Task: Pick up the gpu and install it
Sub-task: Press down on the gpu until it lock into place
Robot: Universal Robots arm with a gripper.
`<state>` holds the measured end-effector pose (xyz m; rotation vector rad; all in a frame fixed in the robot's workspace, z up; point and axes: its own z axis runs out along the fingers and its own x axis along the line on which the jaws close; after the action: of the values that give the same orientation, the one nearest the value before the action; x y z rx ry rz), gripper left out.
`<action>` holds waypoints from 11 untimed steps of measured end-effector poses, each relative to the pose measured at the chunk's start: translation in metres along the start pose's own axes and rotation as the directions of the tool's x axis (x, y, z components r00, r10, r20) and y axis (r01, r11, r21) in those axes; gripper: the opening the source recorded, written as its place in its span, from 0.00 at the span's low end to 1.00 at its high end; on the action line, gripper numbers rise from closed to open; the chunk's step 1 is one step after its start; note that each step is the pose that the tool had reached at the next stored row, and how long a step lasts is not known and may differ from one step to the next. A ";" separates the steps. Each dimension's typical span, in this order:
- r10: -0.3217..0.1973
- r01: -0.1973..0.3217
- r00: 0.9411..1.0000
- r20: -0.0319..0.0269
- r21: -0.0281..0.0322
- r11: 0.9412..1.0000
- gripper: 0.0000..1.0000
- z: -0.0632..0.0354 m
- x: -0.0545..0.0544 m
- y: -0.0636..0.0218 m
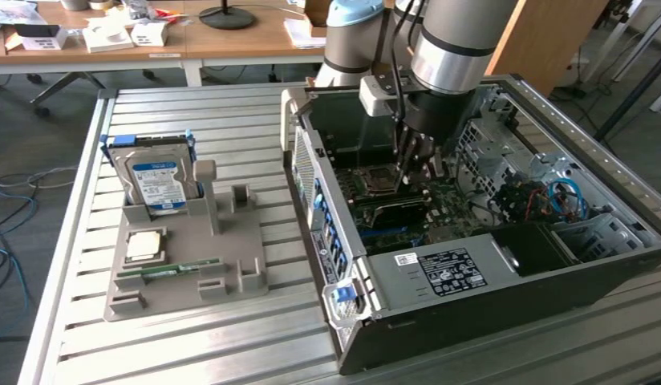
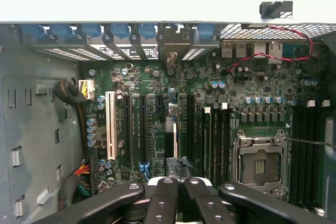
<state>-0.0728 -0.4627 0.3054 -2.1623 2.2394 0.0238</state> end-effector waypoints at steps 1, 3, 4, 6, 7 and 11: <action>0.000 0.000 1.000 0.000 0.000 1.000 0.11 0.0001 0.000 0.0000; 0.000 0.000 1.000 0.000 0.000 1.000 0.11 0.0009 0.000 0.0000; 0.000 0.000 1.000 0.000 0.000 1.000 0.11 0.0014 0.000 0.0000; 0.000 0.000 1.000 0.000 0.000 1.000 0.11 0.0021 0.000 0.0000; 0.000 0.000 1.000 0.000 0.000 1.000 0.11 0.0025 0.000 0.0000; 0.000 0.000 1.000 0.000 0.000 1.000 0.11 0.0050 0.000 0.0000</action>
<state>-0.0728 -0.4627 0.3004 -2.1624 2.2393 0.0239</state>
